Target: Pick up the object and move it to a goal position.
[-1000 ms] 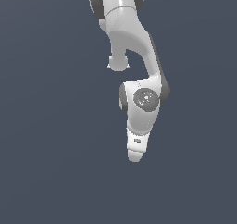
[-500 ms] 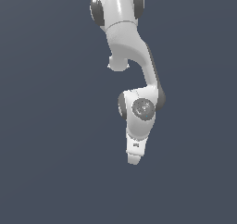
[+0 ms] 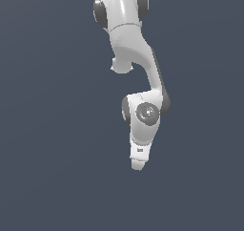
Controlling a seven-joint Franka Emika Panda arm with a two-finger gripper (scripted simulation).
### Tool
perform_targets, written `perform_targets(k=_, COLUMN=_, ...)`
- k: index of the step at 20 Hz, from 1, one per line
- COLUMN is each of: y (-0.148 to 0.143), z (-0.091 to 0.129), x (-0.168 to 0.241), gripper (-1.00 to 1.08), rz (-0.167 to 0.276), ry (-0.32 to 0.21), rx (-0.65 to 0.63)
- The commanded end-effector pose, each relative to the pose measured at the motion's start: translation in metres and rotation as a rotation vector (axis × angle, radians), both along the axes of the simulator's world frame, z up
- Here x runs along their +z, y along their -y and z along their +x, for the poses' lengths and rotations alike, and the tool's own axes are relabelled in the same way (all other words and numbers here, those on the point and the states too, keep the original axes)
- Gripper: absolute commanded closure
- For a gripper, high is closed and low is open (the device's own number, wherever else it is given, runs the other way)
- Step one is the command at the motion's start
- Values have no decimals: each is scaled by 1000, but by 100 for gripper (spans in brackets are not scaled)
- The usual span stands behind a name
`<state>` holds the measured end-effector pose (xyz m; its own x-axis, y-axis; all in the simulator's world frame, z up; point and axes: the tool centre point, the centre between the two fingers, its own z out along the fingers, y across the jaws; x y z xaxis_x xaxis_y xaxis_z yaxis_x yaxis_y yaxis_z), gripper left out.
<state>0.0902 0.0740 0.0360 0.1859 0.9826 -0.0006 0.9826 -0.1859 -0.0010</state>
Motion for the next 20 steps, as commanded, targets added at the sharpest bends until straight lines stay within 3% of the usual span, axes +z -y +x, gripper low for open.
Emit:
perform_targets(k=1, y=0, z=0, x=1, gripper=108, rz=0, ry=1, rx=0)
perform_targets(k=11, y=5, z=-2, x=8, gripper=108, rz=0, ry=0, rx=0)
perform_targets(k=20, y=31, z=-14, x=51, gripper=108, rz=-1, ry=0, rx=0)
